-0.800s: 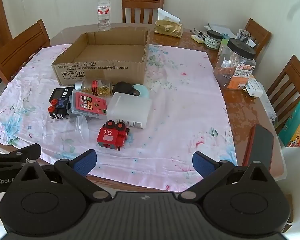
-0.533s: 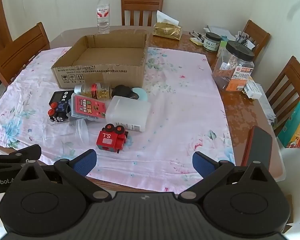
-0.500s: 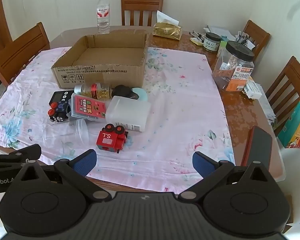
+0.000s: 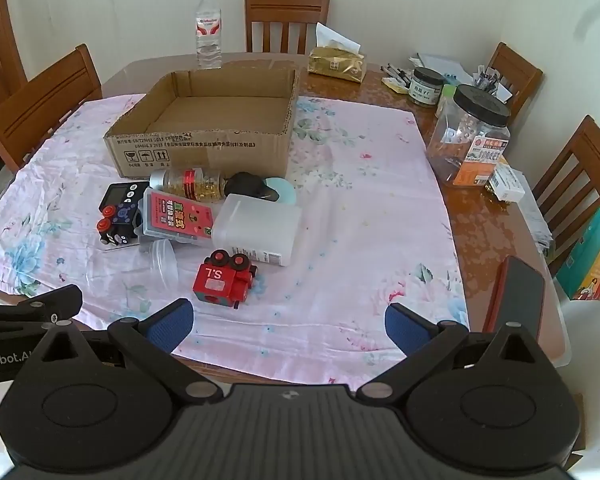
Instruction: Organize rigid objects
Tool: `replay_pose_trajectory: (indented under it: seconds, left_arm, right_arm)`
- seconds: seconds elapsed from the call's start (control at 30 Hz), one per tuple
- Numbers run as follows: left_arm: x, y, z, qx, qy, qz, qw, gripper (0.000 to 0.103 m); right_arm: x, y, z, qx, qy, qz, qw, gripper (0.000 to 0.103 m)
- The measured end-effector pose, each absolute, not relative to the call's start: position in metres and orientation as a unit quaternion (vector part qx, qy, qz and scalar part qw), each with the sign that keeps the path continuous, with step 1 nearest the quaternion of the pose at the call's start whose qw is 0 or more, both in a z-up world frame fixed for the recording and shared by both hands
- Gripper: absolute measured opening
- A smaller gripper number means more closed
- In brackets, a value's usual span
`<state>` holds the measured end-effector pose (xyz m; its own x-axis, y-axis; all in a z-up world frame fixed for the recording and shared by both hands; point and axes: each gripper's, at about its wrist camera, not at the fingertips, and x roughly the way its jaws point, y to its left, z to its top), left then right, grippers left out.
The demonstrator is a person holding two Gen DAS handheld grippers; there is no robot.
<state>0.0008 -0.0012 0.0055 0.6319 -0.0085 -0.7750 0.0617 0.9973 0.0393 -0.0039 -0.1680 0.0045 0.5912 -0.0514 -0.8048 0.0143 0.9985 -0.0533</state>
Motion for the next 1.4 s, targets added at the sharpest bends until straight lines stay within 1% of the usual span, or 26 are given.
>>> replay_pose_trajectory:
  seconds: [1.4]
  left_arm:
    - [0.0042, -0.0012, 0.0086, 0.018, 0.427, -0.020, 0.904, 0.103]
  right_arm:
    - [0.0009, -0.1691, 0.0073, -0.030, 0.447, -0.022, 0.894, 0.103]
